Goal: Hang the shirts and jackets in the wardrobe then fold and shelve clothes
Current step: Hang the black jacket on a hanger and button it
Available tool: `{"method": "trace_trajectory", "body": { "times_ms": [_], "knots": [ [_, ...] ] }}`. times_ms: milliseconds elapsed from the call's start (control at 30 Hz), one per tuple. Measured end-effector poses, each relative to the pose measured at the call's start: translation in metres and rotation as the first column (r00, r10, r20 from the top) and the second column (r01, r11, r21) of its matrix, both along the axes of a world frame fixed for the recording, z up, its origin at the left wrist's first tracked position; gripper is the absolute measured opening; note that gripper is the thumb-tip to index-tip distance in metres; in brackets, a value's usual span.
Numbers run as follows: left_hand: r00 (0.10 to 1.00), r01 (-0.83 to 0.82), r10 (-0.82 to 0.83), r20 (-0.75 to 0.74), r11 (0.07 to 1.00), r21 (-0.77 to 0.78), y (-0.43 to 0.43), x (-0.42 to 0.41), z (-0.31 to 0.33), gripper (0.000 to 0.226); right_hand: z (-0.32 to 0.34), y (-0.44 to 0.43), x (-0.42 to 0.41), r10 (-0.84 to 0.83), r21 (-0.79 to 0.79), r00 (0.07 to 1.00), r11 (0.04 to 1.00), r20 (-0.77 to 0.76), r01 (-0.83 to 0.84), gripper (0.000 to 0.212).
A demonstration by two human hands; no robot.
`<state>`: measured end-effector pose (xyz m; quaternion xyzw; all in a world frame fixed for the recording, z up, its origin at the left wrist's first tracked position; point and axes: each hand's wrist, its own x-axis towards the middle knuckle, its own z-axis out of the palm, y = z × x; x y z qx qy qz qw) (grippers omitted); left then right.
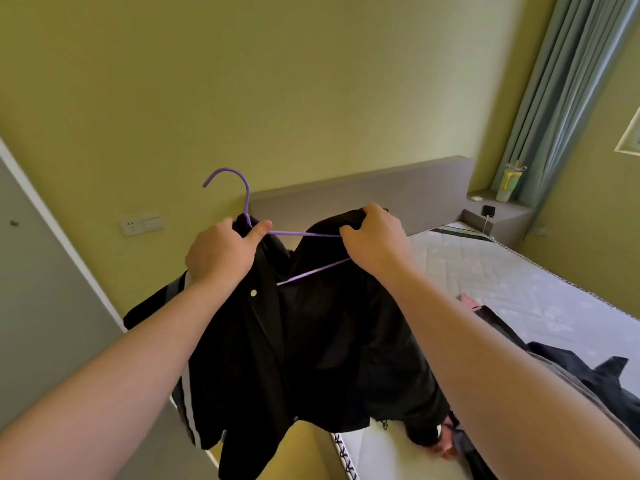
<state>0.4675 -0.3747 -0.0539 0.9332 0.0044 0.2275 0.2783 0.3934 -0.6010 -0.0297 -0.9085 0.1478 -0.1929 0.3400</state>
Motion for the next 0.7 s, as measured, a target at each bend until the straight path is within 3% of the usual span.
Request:
{"method": "trace_trajectory", "body": {
  "times_ms": [133,233,400,433,500,567,633,700],
  "knots": [
    [0.994,0.113,-0.113,0.01,0.994,0.013,-0.018,-0.009,0.003,0.049,-0.001,0.028,-0.001,0.071,0.035,0.994,0.997,0.077,-0.074,0.038],
    [0.975,0.221,-0.221,-0.015,0.975,-0.007,-0.027,-0.015,0.0,0.042,-0.009,0.038,-0.005,0.234,0.063,0.967,0.969,0.099,-0.24,0.033],
    [0.947,0.311,-0.319,-0.036,0.941,-0.133,-0.018,-0.013,-0.006,0.029,-0.016,0.031,-0.022,0.514,0.306,0.845,0.789,0.149,-0.533,0.032],
    [0.94,0.328,-0.339,-0.035,0.928,-0.177,-0.015,-0.013,-0.007,0.027,-0.015,0.028,-0.023,0.544,0.284,0.827,0.778,0.142,-0.56,0.032],
    [0.927,0.359,-0.374,-0.012,0.899,-0.25,-0.012,-0.014,-0.008,0.024,-0.017,0.021,-0.022,0.466,0.057,0.871,0.876,0.159,-0.479,0.033],
    [0.91,0.403,-0.415,0.022,0.869,-0.288,-0.01,-0.016,-0.008,0.029,-0.026,0.014,-0.017,0.22,-0.229,0.947,0.959,0.234,-0.166,0.032],
    [0.898,0.434,-0.436,0.062,0.852,-0.291,-0.01,-0.019,-0.009,0.038,-0.037,0.013,-0.015,0.0,-0.307,0.972,0.949,0.235,0.074,0.043],
    [0.894,0.444,-0.439,0.087,0.846,-0.294,-0.008,-0.021,-0.007,0.041,-0.048,0.013,-0.012,-0.081,-0.275,0.985,0.954,0.155,0.121,0.067]
  ]
}}
